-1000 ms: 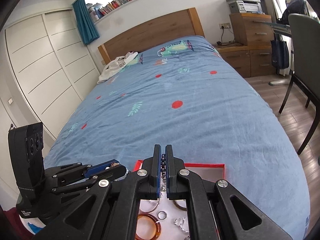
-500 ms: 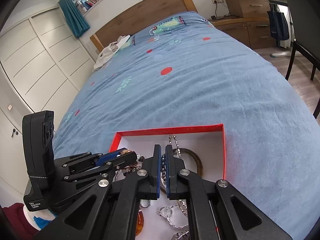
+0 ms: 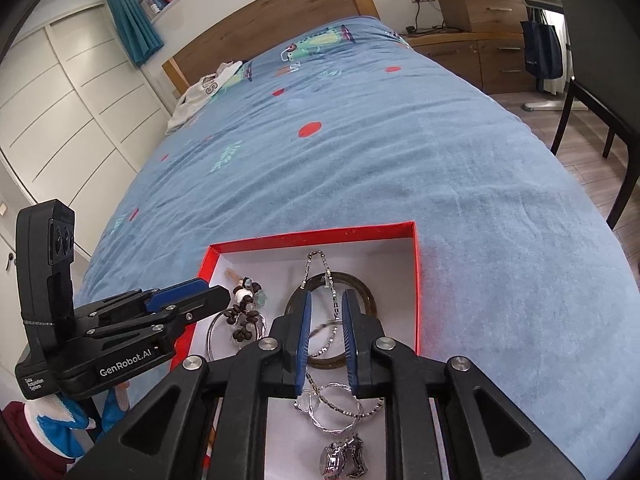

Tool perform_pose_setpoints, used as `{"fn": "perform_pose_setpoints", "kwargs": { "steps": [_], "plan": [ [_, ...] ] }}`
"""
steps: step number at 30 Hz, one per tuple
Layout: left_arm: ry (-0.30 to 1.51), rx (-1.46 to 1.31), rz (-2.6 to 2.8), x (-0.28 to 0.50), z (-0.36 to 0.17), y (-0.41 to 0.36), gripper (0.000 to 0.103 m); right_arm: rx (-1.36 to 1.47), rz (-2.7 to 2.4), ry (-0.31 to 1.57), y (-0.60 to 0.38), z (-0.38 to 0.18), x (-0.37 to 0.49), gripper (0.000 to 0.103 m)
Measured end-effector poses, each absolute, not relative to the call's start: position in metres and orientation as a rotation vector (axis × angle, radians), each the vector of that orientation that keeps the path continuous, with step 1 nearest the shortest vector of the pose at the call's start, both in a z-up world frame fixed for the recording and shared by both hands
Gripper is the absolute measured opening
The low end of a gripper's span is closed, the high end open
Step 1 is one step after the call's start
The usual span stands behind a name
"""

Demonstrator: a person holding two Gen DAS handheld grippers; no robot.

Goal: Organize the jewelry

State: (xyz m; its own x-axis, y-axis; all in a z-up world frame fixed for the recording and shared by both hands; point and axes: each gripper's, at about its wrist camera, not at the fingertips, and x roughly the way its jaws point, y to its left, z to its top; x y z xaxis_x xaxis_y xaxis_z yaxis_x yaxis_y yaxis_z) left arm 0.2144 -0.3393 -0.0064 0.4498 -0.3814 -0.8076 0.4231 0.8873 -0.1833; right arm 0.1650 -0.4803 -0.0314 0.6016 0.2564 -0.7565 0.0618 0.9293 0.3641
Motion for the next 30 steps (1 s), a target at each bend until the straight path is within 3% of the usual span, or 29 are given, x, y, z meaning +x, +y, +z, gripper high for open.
{"fn": "perform_pose_setpoints", "kwargs": {
  "steps": [6,11,21,30],
  "plan": [
    [0.947,0.04,-0.486,0.194,0.02,-0.326,0.034,0.348,0.097,0.907,-0.474,-0.012,0.152,0.024],
    [0.907,0.027,-0.464,0.171,0.043,-0.306,0.034,0.347,0.092,0.882,-0.462,0.007,0.134,0.024],
    [0.808,0.012,-0.335,0.106,0.083,-0.244,0.041,0.317,0.076,0.836,-0.418,0.043,0.084,0.042],
    [0.755,0.003,-0.193,0.05,0.105,-0.173,0.045,0.262,0.093,0.809,-0.367,0.065,0.041,0.05]
  ]
}}
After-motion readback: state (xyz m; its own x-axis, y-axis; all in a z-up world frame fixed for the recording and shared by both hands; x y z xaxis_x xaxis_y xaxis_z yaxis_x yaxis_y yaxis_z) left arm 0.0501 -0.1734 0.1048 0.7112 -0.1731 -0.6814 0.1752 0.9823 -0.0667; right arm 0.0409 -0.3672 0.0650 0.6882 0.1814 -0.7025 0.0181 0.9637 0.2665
